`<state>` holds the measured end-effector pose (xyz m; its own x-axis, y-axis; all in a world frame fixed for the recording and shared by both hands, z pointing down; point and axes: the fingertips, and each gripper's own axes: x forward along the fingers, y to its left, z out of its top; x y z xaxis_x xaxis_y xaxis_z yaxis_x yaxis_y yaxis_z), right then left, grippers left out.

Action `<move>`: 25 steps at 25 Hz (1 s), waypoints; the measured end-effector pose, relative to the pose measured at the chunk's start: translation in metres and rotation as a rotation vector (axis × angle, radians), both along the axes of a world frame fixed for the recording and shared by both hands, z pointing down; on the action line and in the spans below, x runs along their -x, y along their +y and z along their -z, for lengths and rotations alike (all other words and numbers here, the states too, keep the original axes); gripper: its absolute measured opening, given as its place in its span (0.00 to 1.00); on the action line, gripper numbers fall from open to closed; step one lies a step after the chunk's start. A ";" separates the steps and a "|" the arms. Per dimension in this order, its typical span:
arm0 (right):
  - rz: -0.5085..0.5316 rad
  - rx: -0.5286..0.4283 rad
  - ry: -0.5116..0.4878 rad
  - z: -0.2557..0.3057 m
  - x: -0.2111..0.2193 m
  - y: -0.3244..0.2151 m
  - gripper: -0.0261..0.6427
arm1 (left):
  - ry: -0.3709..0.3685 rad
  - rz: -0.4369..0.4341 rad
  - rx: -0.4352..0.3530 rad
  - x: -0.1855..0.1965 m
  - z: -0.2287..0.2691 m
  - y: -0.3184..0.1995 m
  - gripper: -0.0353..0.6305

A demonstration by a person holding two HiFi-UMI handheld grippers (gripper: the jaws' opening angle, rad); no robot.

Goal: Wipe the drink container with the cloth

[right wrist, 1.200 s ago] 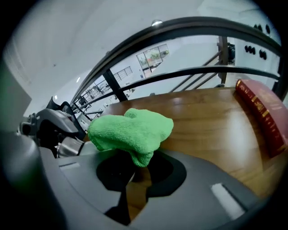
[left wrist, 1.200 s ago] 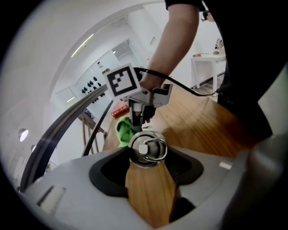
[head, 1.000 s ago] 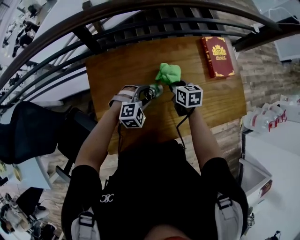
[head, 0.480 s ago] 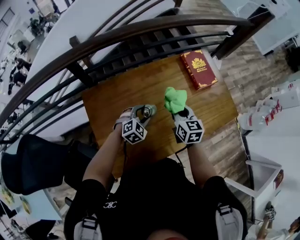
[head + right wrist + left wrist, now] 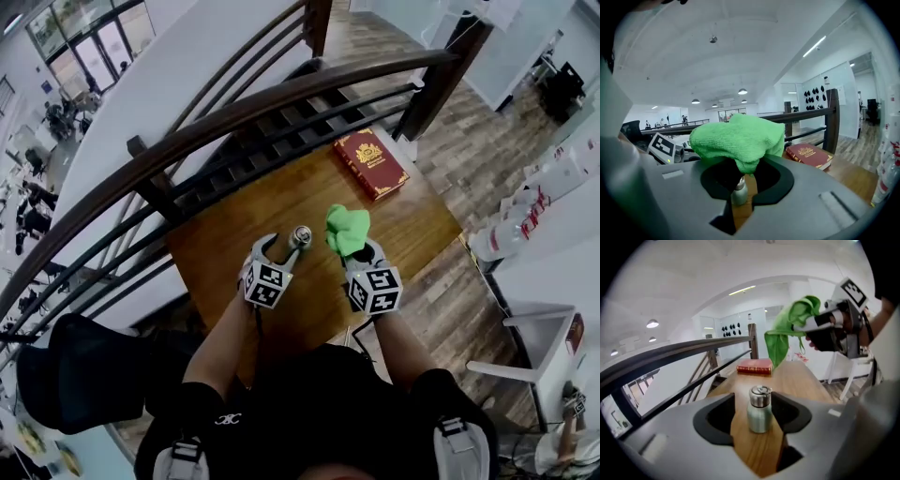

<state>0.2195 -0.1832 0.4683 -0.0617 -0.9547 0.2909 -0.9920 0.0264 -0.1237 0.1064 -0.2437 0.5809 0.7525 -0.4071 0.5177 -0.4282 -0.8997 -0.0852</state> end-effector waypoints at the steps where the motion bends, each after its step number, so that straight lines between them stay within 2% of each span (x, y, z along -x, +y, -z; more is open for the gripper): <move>1: -0.009 -0.012 0.009 0.004 0.001 0.002 0.11 | 0.041 0.025 0.012 0.004 0.012 -0.001 0.48; 4: -0.026 -0.040 0.030 0.014 0.007 0.006 0.11 | 0.150 0.113 0.022 0.024 0.047 -0.004 0.40; 7: -0.034 -0.075 0.044 0.027 0.017 0.009 0.11 | 0.228 0.220 -0.005 0.059 0.077 -0.006 0.28; 12: -0.038 -0.166 0.059 0.061 0.035 0.012 0.11 | 0.269 0.386 -0.087 0.126 0.123 -0.002 0.13; 14: -0.044 -0.188 0.064 0.070 0.042 0.012 0.11 | 0.286 0.443 -0.107 0.150 0.134 0.000 0.13; 17: -0.033 -0.209 0.075 0.077 0.054 0.012 0.11 | 0.338 0.506 -0.076 0.179 0.146 0.005 0.13; 21: -0.011 -0.223 0.095 0.082 0.069 0.011 0.11 | 0.364 0.547 -0.088 0.206 0.158 0.013 0.13; 25: -0.012 -0.228 0.107 0.084 0.073 0.013 0.11 | 0.371 0.564 -0.094 0.215 0.160 0.014 0.13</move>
<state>0.1462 -0.1707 0.3848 -0.0299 -0.9969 0.0722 -0.9995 0.0293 -0.0099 -0.1084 -0.2293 0.4209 0.5326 -0.8201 0.2094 -0.8456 -0.5260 0.0907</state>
